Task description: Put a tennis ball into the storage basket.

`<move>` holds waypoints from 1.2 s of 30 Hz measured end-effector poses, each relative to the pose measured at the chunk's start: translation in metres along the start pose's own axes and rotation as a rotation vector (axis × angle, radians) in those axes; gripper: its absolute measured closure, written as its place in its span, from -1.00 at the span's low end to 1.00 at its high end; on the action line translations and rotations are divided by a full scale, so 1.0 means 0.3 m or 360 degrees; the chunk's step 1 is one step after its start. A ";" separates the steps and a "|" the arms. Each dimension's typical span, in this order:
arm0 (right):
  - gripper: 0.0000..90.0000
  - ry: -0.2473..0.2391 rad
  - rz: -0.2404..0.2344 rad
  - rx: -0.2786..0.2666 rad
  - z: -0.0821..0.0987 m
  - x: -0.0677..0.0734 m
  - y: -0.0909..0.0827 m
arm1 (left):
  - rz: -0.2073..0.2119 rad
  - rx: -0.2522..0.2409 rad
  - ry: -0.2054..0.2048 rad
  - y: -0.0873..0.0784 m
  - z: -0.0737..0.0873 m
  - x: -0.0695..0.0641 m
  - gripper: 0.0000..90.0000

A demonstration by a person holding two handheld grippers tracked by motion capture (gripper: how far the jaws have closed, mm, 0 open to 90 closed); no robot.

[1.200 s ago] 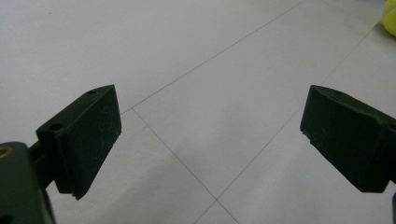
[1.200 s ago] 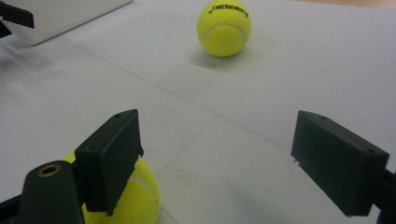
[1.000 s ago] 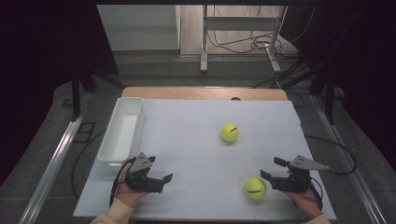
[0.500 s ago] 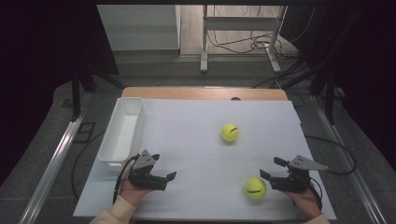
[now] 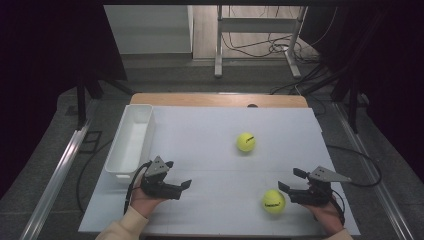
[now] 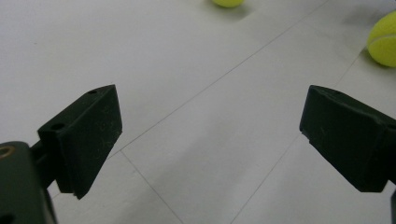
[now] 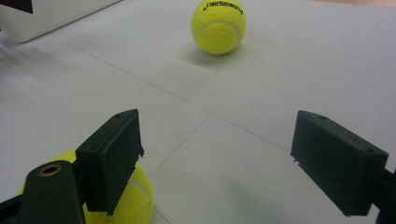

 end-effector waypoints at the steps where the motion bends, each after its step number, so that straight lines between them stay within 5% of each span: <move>1: -0.63 -0.0001 0.0000 0.0000 0.000 0.000 0.000 | 0.0001 0.0002 0.0002 0.002 -0.002 -0.001 -0.86; 21: -0.63 -0.0005 0.0011 0.0020 0.004 -0.003 0.004 | 0.0005 0.0031 0.0044 0.045 -0.037 -0.019 -0.85; 36: -0.62 -0.0013 0.0017 0.0022 0.005 -0.005 0.007 | 0.0081 0.0045 0.0052 0.111 -0.084 -0.057 -0.85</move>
Point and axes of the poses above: each handheld gripper's, and its own axes: y roughly forward along the jaws, z roughly out of its underside, x roughly to its left, the point moved 10 cm from there along y, roughly forward along the jaws, and after that the axes turned 3 degrees about -y, right-handed, at the moved point
